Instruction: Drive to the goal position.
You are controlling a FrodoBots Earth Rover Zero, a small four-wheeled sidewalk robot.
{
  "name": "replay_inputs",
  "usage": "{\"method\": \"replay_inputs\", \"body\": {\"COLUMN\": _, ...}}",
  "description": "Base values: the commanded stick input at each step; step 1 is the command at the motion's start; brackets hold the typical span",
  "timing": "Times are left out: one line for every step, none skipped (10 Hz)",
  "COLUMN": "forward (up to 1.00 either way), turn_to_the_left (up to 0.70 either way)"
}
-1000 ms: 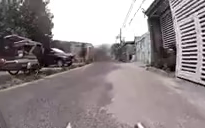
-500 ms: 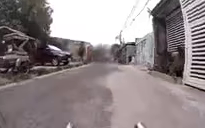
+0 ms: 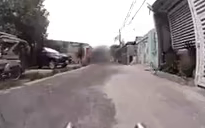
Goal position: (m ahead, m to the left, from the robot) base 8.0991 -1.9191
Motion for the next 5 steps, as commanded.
{"method": "replay_inputs", "body": {"forward": 0.96, "turn_to_the_left": 0.02}}
{"method": "replay_inputs", "body": {"forward": 0.97, "turn_to_the_left": 0.02}}
{"method": "replay_inputs", "body": {"forward": 0.96, "turn_to_the_left": 0.02}}
{"method": "replay_inputs", "body": {"forward": 0.96, "turn_to_the_left": 0.02}}
{"method": "replay_inputs", "body": {"forward": 0.97, "turn_to_the_left": 0.02}}
